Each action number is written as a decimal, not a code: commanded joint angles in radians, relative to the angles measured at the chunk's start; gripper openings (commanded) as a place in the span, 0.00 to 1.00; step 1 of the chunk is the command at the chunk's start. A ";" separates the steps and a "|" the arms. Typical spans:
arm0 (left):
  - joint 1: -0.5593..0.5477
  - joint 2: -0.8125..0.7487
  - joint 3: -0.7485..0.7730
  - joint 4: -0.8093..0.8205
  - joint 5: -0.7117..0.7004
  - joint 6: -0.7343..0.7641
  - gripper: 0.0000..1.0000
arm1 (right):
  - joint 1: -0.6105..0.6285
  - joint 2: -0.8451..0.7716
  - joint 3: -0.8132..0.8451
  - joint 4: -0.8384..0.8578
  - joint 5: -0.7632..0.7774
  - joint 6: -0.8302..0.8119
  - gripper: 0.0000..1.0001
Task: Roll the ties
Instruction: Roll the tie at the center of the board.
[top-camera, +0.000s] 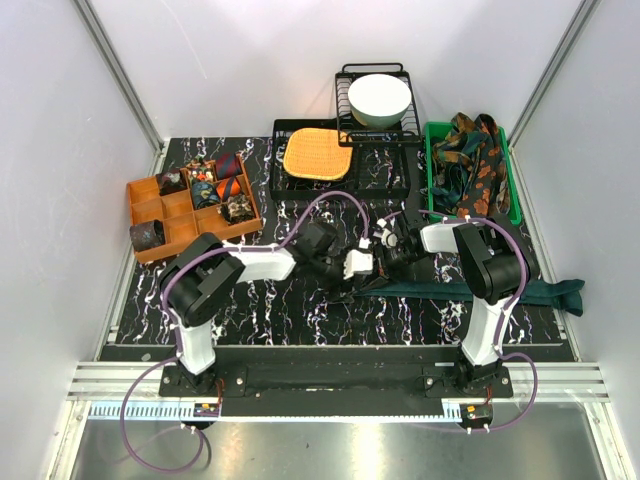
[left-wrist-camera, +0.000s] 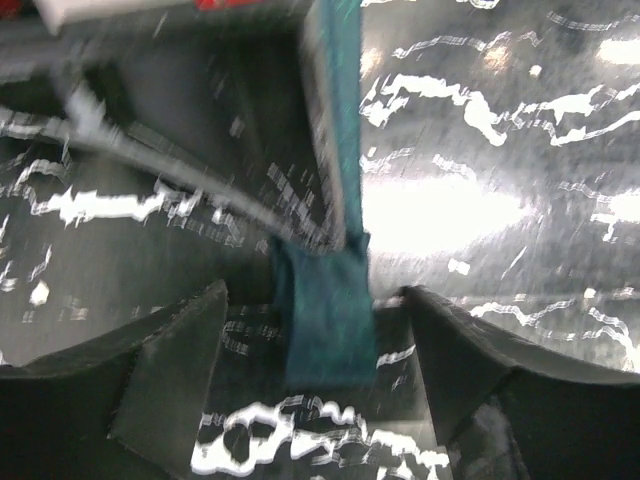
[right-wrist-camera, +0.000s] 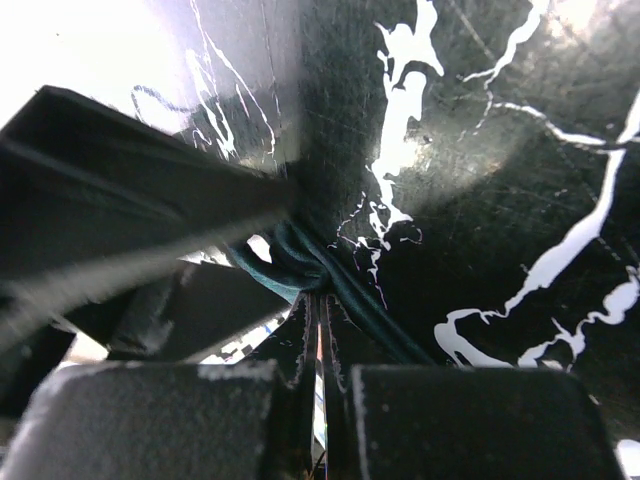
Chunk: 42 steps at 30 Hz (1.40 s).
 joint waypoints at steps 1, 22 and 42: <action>-0.031 0.044 0.064 -0.066 -0.048 0.024 0.72 | 0.016 -0.020 -0.016 -0.008 0.064 -0.023 0.00; -0.057 0.042 0.041 -0.339 -0.042 0.227 0.29 | 0.021 -0.002 0.067 -0.066 0.073 -0.069 0.00; -0.040 0.073 0.059 -0.333 -0.045 0.135 0.15 | 0.023 -0.068 0.045 -0.011 -0.019 -0.004 0.28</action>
